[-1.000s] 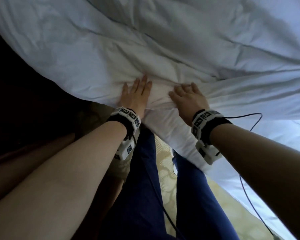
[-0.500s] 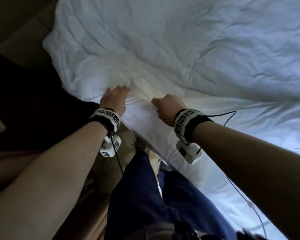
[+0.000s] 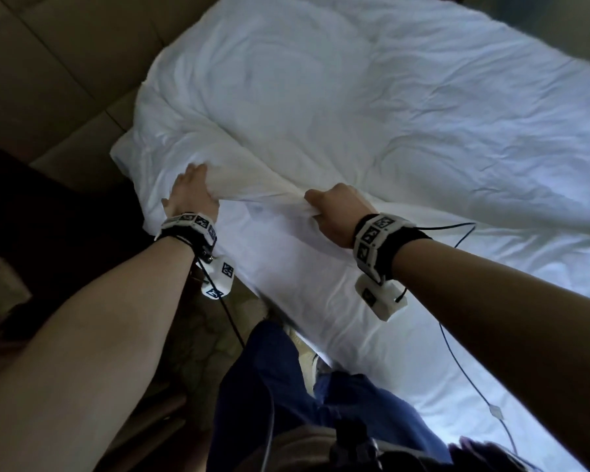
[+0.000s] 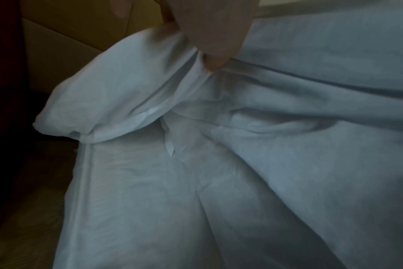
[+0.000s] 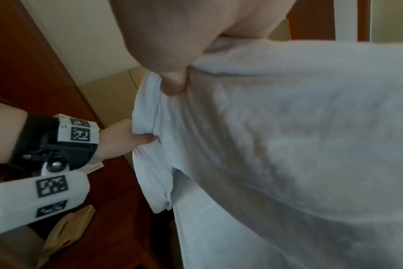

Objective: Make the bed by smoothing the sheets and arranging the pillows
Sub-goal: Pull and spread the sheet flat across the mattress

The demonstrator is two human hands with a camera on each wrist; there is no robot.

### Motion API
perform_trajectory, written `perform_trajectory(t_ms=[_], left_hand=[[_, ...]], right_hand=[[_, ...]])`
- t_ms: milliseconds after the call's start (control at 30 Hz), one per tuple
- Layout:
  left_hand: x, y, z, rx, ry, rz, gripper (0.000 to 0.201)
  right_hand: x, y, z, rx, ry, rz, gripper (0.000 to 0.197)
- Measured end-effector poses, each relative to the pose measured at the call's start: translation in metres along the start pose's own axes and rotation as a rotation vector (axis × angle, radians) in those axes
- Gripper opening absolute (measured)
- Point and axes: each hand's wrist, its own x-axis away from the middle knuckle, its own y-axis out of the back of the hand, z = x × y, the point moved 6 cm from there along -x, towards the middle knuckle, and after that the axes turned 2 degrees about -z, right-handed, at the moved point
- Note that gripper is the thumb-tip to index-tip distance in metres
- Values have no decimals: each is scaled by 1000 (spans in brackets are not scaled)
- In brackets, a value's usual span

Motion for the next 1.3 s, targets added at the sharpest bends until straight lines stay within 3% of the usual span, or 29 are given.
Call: perform_trajectory(t_ms=[100,233,367,467,567,733,867,967,1067,1167,1300], left_hand=[[-23,9,0,51,36,-23,59],[-65,1,9,93,108,25,58],[-124,-16,21,79,123,110,52],[-175,-17,21,33,13,178,35],[-218,-9,19,-155,-101,231,24],[-266,-14,2,-327,-448,360,25],[-281,-28,-16,-500,-610,516,31],[-309,-22,-54,-624,-674,543,39],[-353,8,-119,-690,-770,488,42],[-405,57,-212,-706,-847,365,39],[-460,138,-335,-698,-940,96,24]], right_hand=[[-11,12,-11,-17,-1,-65,15],[-32,16,-28,-21,-93,-75,28],[-59,5,-47,53,-208,-9,15],[-77,-3,-58,111,-319,34,19],[-99,-14,-57,127,-440,81,22],[-126,-43,-55,11,-679,142,21],[-136,-58,-65,-58,-734,239,26],[-156,-36,-91,-74,-740,246,29],[-188,17,-136,-74,-765,145,29],[-215,93,-189,-60,-833,-35,29],[-249,207,-256,50,-927,-317,31]])
